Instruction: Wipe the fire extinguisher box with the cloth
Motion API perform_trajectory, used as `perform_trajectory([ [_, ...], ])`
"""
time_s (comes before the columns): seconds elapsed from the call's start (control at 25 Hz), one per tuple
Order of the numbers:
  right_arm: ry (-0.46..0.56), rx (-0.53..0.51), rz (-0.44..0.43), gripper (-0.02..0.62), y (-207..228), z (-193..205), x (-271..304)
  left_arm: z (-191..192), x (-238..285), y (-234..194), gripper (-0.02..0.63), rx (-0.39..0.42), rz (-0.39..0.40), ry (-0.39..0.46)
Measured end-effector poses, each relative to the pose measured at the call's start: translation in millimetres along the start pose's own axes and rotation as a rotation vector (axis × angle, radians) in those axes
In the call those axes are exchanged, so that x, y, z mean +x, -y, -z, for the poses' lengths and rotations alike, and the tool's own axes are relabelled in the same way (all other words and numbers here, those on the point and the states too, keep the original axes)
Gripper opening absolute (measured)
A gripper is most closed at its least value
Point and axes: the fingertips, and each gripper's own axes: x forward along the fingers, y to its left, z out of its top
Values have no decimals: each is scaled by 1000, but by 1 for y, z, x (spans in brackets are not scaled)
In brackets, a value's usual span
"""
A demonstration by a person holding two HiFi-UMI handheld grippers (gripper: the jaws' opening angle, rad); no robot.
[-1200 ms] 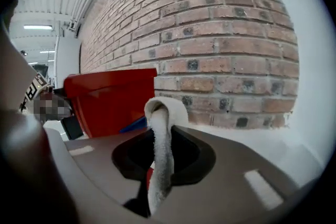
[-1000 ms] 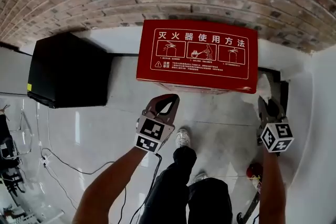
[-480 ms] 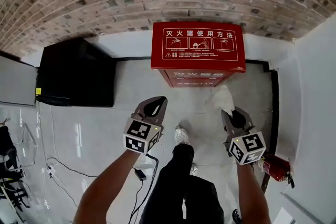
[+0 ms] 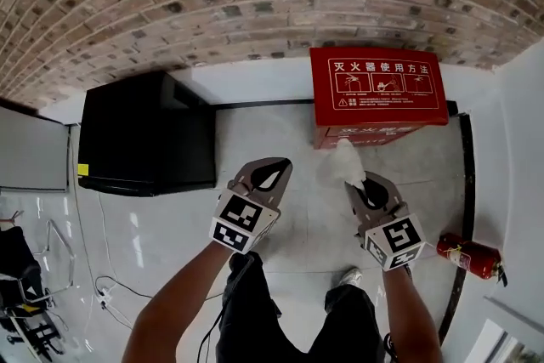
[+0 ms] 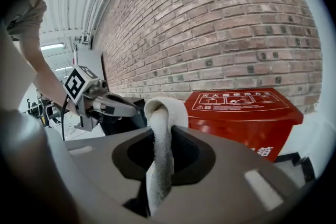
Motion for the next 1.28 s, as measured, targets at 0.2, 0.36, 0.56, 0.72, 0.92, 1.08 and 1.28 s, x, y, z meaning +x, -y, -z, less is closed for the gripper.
perform_trajectory([
  [0.2, -12, 16, 53, 69, -37, -3, 69, -2, -7, -36, 115, 12, 210, 29],
  [0.36, -30, -15, 100, 69, -46, -6, 101, 2, 2, -47, 176, 40, 336, 18],
  [0.56, 3, 33, 183, 69, -35, 10, 119, 4, 27, -45, 208, 26, 438, 21],
  [0.72, 38, 46, 229, 69, -21, 34, 139, 13, 57, -46, 209, 19, 503, 0],
  [0.92, 148, -44, 267, 69, -12, 49, 157, 31, 92, -47, 239, 93, 640, 19],
  [1.08, 216, -71, 369, 69, 8, 54, 164, 28, 115, -42, 238, 178, 703, 72],
  [1.28, 217, -94, 466, 74, 25, 51, 170, 19, 124, -34, 171, 312, 690, 152],
])
